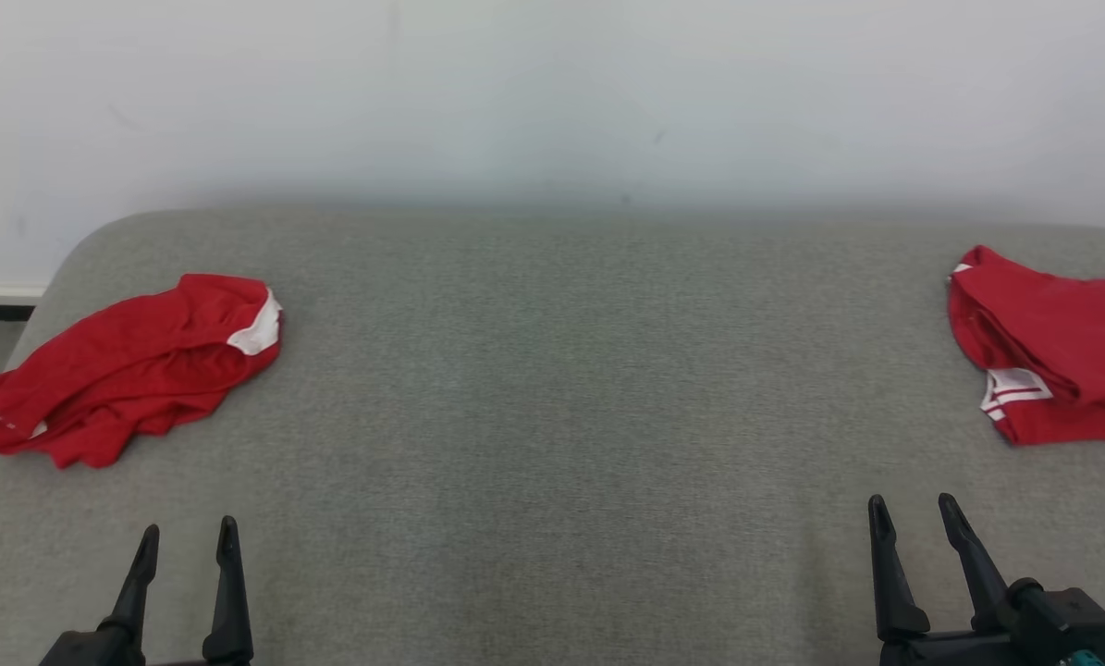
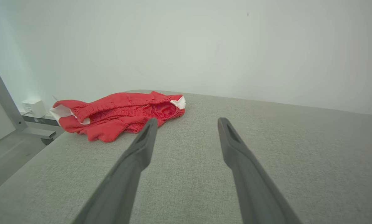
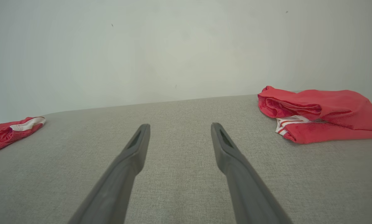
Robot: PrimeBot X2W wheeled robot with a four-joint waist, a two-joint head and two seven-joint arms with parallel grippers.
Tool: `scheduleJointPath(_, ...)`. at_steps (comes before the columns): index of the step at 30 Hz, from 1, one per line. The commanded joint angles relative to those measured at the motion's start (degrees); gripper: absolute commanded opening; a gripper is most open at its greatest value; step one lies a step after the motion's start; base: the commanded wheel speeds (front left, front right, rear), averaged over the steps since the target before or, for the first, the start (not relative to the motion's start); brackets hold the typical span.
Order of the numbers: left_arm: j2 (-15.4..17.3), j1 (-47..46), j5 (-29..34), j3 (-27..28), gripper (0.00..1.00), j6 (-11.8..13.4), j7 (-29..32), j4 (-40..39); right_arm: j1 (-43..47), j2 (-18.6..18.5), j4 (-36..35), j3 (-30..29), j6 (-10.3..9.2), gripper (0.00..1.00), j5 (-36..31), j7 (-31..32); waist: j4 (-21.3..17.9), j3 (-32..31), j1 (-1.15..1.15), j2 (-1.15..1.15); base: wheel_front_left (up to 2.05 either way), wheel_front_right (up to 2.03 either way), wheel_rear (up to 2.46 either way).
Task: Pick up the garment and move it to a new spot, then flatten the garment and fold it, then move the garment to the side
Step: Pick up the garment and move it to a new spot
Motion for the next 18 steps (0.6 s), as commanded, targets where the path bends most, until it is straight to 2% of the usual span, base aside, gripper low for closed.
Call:
scheduleJointPath(1,0.24,-0.61,0.18,0.23,1.00,0.02,-0.19,0.24,0.52,0.09,0.06,0.02,-0.15,1.00,0.19,-0.32,1.66,0.17,0.00,0.00,0.00,0.00,0.00)
scheduleJointPath(11,0.67,-1.28,-0.03,0.46,1.00,0.31,-0.19,1.52,0.70,0.88,0.71,0.34,-0.15,1.00,0.16,-0.49,9.87,0.99,0.00,0.00,0.00,0.00,0.00)
scheduleJointPath(18,0.11,-0.96,-0.07,0.88,1.00,0.80,-0.19,1.25,0.46,0.12,0.49,0.36,-0.15,1.00,-0.24,-0.46,15.76,1.36,0.00,0.00,0.00,0.00,0.00)
